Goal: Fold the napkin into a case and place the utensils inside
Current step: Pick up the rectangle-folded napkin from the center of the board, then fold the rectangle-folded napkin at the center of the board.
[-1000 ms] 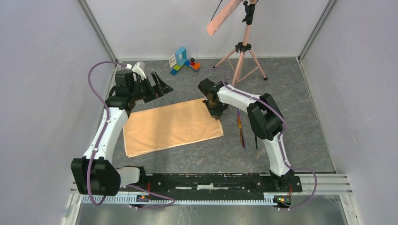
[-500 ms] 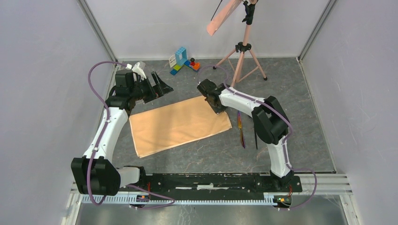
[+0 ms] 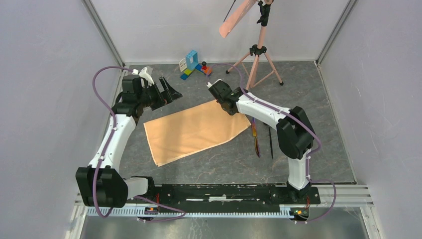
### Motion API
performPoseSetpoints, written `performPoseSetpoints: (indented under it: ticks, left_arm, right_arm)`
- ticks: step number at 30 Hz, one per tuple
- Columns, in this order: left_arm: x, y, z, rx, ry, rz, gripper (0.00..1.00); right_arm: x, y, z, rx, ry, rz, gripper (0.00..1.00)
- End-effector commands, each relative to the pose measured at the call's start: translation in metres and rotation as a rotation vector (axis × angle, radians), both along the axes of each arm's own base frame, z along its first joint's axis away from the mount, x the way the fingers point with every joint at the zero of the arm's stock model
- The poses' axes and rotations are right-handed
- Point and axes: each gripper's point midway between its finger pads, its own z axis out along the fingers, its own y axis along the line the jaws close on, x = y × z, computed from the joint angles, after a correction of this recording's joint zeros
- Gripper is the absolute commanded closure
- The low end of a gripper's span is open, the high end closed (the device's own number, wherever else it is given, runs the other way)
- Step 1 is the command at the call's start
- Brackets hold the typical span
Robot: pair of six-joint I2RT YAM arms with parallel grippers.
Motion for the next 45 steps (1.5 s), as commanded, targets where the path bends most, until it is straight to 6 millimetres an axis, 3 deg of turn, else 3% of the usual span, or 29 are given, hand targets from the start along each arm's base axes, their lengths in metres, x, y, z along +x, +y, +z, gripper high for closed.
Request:
performPoseSetpoints:
  ticks: [1,6,14,21,28,37,41,43,45]
  left_arm:
    - [0.007,0.009,0.009,-0.006,-0.037,0.045,0.00]
    - [0.007,0.014,0.013,-0.014,-0.049,0.061,0.00]
    - [0.012,0.043,0.016,0.052,-0.054,0.161,0.00]
    - [-0.002,0.063,0.023,0.105,-0.012,0.285,0.00]
    - [-0.033,0.079,0.020,0.171,0.020,0.360,0.00]
    - [-0.053,0.099,0.025,0.281,0.014,0.419,0.00]
    - [-0.055,0.121,0.003,0.321,0.116,0.550,0.00]
    - [-0.060,0.131,-0.021,0.262,0.243,0.615,0.00]
    - [-0.061,0.127,-0.051,0.091,0.355,0.603,0.06]
  right_arm:
    - [-0.002,0.040,0.031,0.132,-0.057,0.123,1.00]
    - [-0.014,0.101,0.037,0.310,-0.035,0.245,1.00]
    - [-0.050,0.231,0.051,0.706,0.085,0.446,1.00]
    - [-0.078,0.298,0.057,0.936,0.171,0.556,1.00]
    - [-0.101,0.335,0.058,1.096,0.251,0.626,1.00]
    - [-0.122,0.350,0.040,1.157,0.367,0.648,1.00]
    - [-0.117,0.337,0.045,1.140,0.332,0.620,1.00]
    - [-0.110,0.330,0.043,1.141,0.351,0.588,1.00]
    - [-0.102,0.320,0.037,1.147,0.371,0.556,1.00]
